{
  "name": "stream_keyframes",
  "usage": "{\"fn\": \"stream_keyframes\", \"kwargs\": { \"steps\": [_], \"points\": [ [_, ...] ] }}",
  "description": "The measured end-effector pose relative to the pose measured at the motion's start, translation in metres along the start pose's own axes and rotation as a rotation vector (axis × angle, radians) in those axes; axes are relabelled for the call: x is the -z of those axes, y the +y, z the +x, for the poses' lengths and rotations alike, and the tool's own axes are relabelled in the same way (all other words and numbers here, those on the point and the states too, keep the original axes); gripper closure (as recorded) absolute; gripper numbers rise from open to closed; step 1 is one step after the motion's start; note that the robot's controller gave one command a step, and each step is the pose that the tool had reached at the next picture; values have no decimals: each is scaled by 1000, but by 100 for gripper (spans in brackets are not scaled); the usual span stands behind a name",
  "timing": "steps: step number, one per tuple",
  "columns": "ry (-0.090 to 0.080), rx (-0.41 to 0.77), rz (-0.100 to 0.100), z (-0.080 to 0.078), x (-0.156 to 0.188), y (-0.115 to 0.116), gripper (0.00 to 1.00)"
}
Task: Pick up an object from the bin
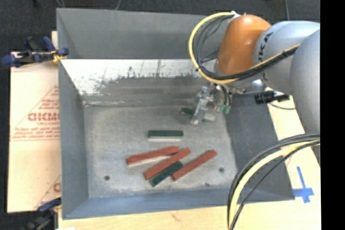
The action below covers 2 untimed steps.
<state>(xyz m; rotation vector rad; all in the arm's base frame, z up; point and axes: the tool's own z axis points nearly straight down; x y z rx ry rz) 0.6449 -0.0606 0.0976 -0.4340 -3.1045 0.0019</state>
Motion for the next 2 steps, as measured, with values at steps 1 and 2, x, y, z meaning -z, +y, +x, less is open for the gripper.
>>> {"fn": "stream_keyframes", "kwargs": {
  "steps": [1, 2],
  "points": [
    [-4, 0, -1, -1, 24, 0, 100],
    [-9, 1, -2, -2, 48, 0, 100]
  ]
}}
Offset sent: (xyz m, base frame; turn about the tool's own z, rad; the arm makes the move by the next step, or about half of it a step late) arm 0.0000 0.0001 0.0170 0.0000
